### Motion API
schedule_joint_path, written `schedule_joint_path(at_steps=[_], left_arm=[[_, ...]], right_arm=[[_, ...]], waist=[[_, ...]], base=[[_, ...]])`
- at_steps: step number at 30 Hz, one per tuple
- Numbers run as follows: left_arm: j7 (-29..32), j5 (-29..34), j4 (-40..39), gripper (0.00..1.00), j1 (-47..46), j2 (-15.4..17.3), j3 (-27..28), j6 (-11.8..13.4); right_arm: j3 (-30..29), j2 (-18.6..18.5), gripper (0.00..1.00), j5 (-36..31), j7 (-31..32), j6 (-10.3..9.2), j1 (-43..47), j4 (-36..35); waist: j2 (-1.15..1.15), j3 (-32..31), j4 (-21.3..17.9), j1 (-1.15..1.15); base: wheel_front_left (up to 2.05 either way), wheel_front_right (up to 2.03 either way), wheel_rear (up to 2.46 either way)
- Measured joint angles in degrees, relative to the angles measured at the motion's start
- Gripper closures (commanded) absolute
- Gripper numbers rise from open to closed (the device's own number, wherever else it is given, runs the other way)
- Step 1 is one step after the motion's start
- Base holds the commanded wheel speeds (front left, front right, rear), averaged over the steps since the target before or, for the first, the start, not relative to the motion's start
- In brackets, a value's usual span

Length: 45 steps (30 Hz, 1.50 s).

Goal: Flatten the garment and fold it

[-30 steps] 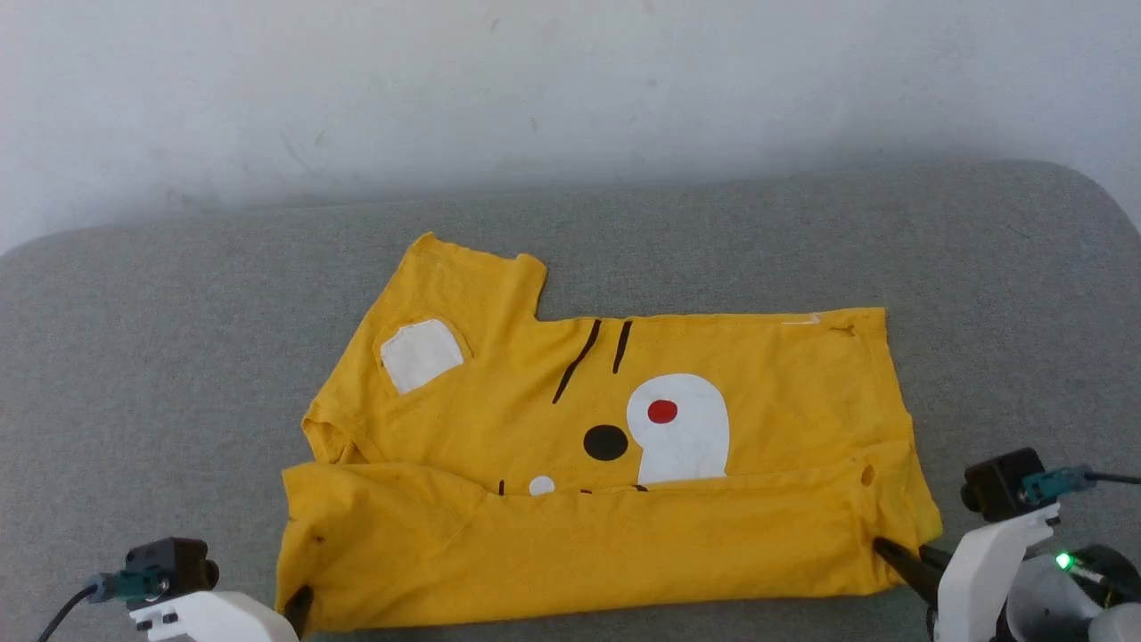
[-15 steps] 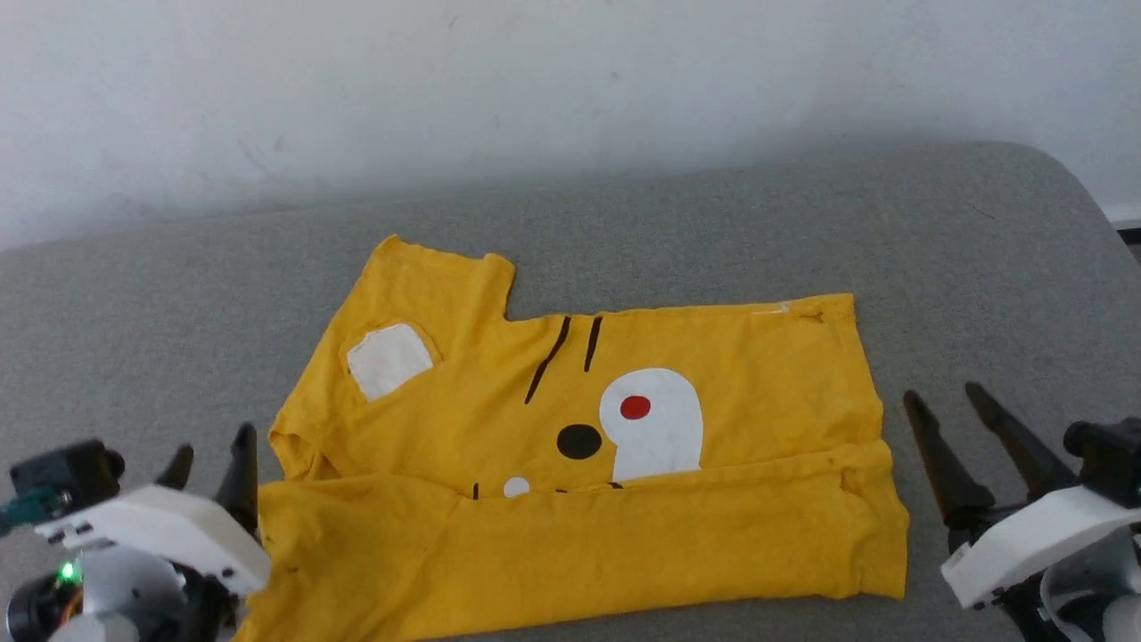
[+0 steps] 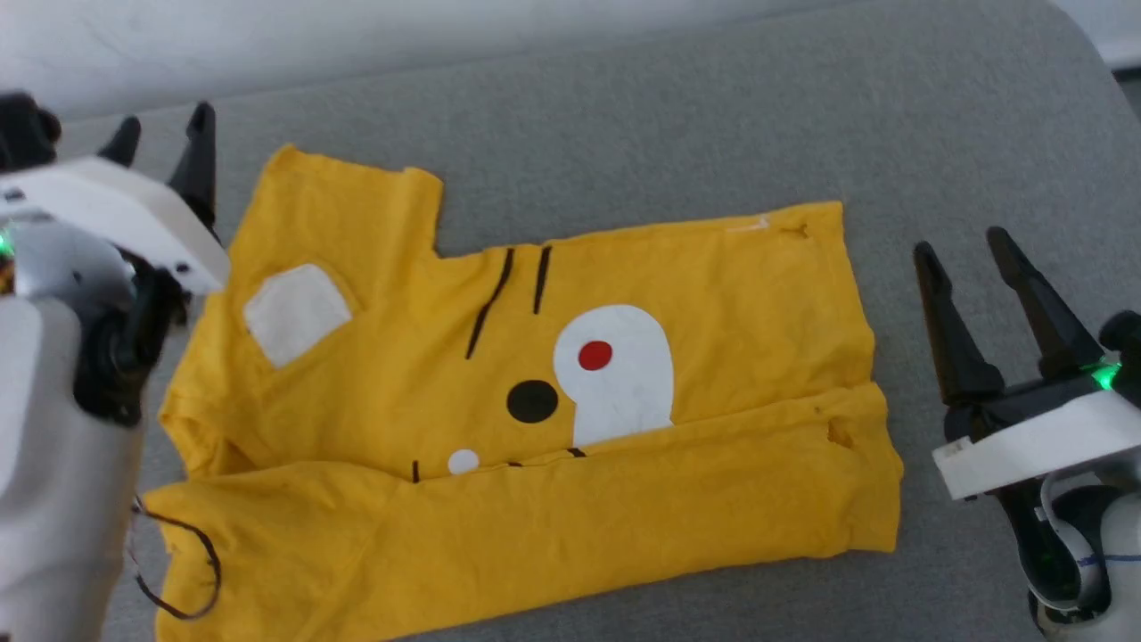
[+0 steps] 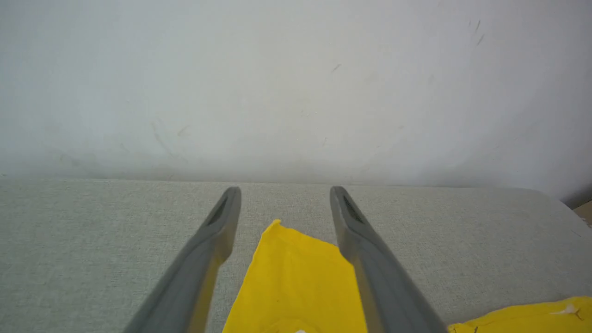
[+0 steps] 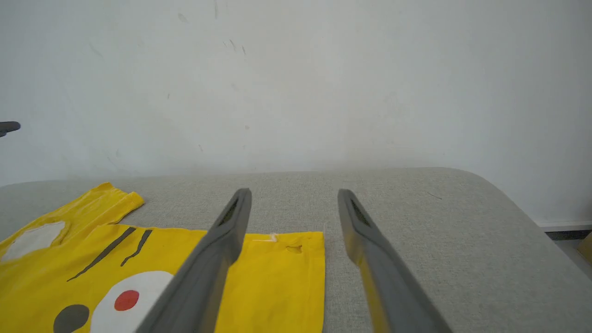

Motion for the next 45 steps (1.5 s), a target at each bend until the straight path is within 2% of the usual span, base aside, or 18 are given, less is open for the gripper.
schedule_joint_path(at_steps=[9,15,21,22,23,25,28,33,40,45], left_arm=[[12.95,-0.02,15.59,0.0,-14.09,2.47,-4.38,-3.93],[21.35,1.32,22.42,0.0,-16.63,4.59,-7.79,-3.94],[33.18,1.85,23.69,0.0,-20.44,7.17,-10.49,-4.28],[35.24,1.85,23.56,0.13,-21.01,7.57,-10.89,-4.36],[36.59,1.92,23.31,0.51,-21.43,7.84,-11.31,-4.36],[37.54,2.0,22.41,1.0,-21.58,8.0,-11.72,-4.2],[37.12,2.63,21.39,1.0,-21.3,7.45,-12.27,-2.94],[31.39,3.77,20.5,1.0,-19.58,6.16,-12.37,-1.78],[23.9,3.41,19.52,1.0,-17.62,3.14,-11.87,-1.69],[20.56,3.23,17.04,1.0,-16.72,1.2,-12.14,-2.0]], right_arm=[[3.54,0.93,0.0,1.25,-1.91,0.0,-2.68,3.39],[5.39,0.91,0.0,2.85,-2.82,0.0,-3.26,5.7],[5.92,0.57,0.0,3.99,-3.05,0.0,-3.61,7.44],[5.92,0.52,0.0,4.2,-3.04,0.0,-3.63,7.53],[5.94,0.41,0.0,4.36,-3.04,0.0,-3.72,7.59],[6.2,-0.05,0.0,5.21,-2.94,0.0,-4.2,7.59],[6.6,-0.88,0.0,6.21,-2.53,0.0,-5.24,7.59],[7.03,-3.05,0.0,8.34,-0.36,0.0,-7.68,9.22],[11.93,-8.83,0.0,14.59,9.82,0.0,-17.9,19.04],[17.88,-11.26,0.0,19.35,16.1,0.0,-26.58,26.25]], waist=[[0.0,6.54,-5.89,-0.01],[0.0,9.55,-9.66,-0.01],[0.0,11.41,-12.01,-0.04],[0.0,11.59,-12.18,-0.04],[0.0,11.74,-12.24,-0.04],[0.0,11.94,-12.14,-0.04],[0.0,12.09,-11.71,-0.03],[0.0,11.67,-10.47,-0.02],[0.0,10.24,-7.54,0.0],[0.0,9.74,-4.41,0.0]], base=[[0.0,0.0,0.0],[0.0,0.0,0.0],[0.0,0.0,0.0],[0.0,0.0,0.0],[0.0,0.0,0.0],[0.0,0.0,0.0],[0.0,0.0,0.0],[0.0,0.0,0.0],[0.0,0.0,0.0],[0.0,0.0,0.0]])
